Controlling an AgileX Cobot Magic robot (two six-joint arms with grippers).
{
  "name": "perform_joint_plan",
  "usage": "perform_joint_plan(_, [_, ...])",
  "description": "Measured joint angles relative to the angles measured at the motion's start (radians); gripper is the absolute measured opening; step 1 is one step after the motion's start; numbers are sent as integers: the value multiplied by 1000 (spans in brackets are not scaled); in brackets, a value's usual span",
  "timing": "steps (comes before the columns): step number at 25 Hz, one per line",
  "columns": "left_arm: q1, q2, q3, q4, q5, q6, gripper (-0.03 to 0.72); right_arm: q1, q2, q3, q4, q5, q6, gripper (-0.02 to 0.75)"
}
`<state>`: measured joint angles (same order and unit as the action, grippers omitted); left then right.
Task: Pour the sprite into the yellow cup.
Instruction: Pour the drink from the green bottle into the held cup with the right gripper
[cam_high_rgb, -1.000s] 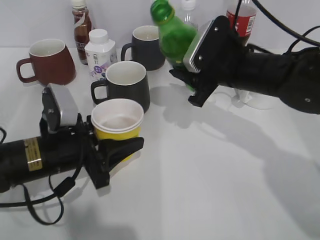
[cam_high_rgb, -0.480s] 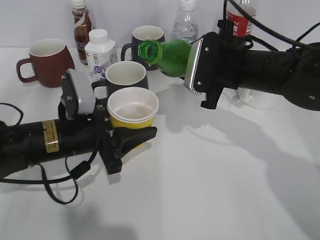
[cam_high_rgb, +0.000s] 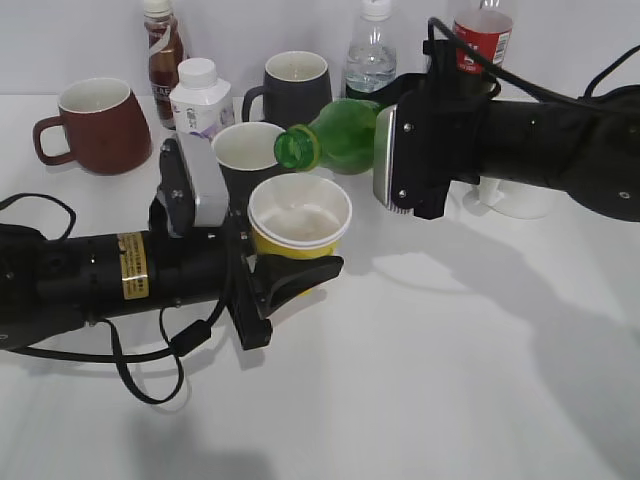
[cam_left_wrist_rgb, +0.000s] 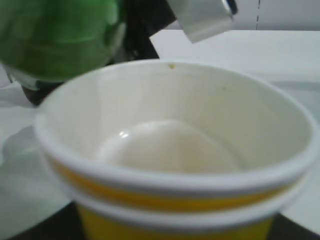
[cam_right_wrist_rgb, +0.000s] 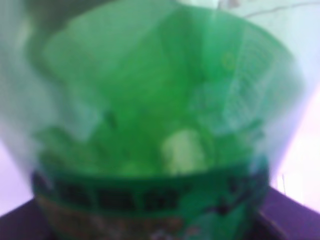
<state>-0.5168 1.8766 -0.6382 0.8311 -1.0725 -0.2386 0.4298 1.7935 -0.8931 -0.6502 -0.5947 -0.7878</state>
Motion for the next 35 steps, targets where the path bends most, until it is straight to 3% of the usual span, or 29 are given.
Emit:
perform_joint_plan(25, [38, 0, 53, -4, -81, 0, 368, 0, 0, 0, 0, 3, -106, 427])
perform_joint_plan(35, [38, 0, 53, 39, -62, 0, 367, 0, 0, 0, 4, -2, -168, 427])
